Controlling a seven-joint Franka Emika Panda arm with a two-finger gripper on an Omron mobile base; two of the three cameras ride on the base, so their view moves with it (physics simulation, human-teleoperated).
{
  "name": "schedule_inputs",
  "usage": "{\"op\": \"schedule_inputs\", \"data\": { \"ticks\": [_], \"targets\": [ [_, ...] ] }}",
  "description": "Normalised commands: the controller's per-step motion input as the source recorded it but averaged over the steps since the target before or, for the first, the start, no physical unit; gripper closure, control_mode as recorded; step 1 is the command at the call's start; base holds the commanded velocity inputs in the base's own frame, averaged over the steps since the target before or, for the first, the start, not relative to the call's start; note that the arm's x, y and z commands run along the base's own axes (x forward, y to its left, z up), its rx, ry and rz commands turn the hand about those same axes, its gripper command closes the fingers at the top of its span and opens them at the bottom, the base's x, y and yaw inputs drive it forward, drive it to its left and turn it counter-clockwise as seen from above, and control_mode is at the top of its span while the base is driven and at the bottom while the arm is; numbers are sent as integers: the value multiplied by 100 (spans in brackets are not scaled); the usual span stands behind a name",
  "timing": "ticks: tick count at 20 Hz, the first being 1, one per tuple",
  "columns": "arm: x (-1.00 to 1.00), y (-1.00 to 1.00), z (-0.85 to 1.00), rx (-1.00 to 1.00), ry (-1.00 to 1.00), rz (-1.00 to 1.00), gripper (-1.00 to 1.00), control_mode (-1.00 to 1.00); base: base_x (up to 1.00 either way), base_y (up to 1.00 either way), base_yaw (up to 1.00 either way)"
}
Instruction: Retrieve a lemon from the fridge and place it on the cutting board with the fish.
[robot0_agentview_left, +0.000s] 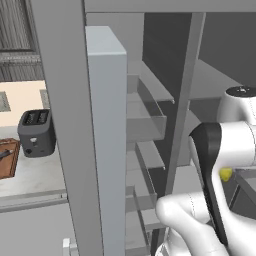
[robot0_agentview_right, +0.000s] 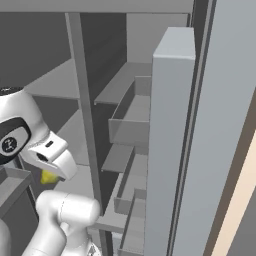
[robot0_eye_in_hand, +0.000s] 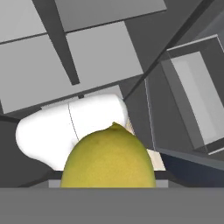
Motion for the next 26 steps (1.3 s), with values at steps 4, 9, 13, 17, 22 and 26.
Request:
{"op": "schedule_inputs", "data": {
  "ticks": [4, 9, 13, 17, 22, 26],
  "targets": [
    [0, 0, -7, 3, 0, 0, 100, -100, 0, 0, 0],
    [0, 0, 0, 0, 0, 0, 100, -100, 0, 0, 0],
    [-6, 0, 0, 0, 0, 0, 100, -100, 0, 0, 0],
    [0, 0, 0, 0, 0, 0, 100, 100, -42, 0, 0],
    [0, 0, 0, 0, 0, 0, 100, 100, -69, 0, 0],
    [0, 0, 0, 0, 0, 0, 100, 100, -77, 0, 0]
  ]
}}
